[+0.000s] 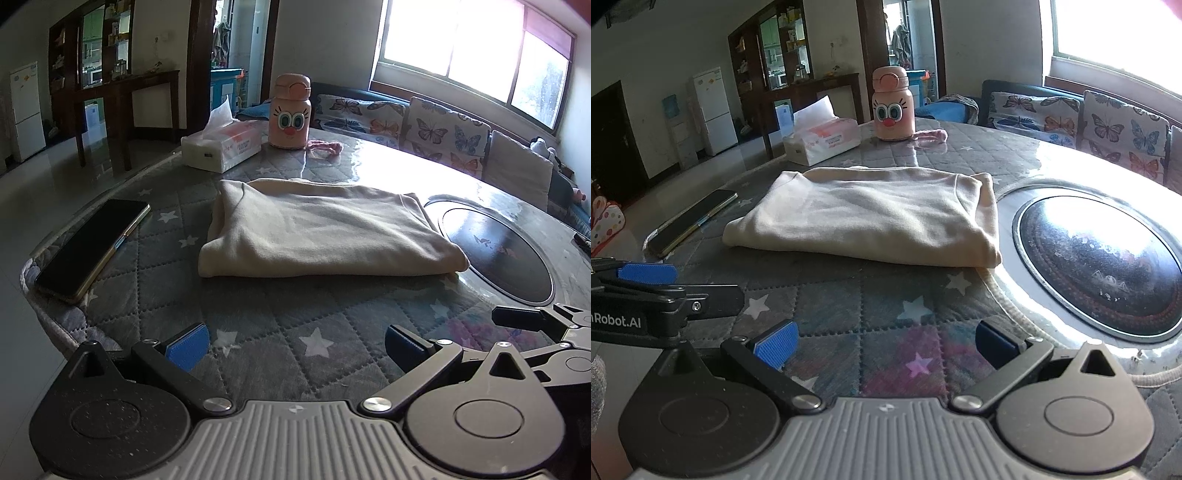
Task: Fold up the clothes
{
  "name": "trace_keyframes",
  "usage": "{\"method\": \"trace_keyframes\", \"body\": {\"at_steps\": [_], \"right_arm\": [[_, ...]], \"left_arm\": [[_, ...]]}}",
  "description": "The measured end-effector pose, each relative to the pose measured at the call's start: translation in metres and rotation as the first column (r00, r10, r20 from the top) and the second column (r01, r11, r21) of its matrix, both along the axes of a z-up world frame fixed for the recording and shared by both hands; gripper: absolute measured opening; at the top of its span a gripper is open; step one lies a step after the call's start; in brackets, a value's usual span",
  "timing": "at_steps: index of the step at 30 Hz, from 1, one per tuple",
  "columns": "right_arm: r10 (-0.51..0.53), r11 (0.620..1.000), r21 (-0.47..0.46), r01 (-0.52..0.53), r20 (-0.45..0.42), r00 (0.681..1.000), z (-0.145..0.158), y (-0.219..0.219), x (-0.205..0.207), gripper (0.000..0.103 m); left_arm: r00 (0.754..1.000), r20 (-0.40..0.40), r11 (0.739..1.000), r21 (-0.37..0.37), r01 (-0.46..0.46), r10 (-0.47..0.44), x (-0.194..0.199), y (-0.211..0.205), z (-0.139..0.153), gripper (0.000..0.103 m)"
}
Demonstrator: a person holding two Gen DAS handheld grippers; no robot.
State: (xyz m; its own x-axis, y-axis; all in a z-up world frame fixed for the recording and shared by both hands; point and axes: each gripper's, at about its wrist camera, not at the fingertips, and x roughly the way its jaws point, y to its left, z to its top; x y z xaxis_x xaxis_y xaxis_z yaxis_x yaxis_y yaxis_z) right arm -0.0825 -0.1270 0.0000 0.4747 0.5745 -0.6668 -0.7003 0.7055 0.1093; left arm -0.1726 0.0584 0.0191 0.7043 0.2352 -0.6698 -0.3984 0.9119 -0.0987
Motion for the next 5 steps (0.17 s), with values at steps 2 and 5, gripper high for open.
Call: {"method": "trace_keyframes", "body": {"at_steps": [2, 5], "right_arm": [[0.001, 1.0, 0.001, -0.001, 0.0, 1.0, 0.0004, 0.0001, -0.0011, 0.103], [0.003, 1.0, 0.001, -0.003, 0.002, 1.0, 0.0015, 0.0002, -0.0025, 0.103]], "left_arm": [[1.0, 0.0, 1.0, 0.003, -0.005, 0.005, -0.0012, -0.0006, 0.0002, 0.103], [1.0, 0.003, 1.0, 0.001, 0.0, 0.0, -0.0038, -0.002, 0.0002, 0.103]]}}
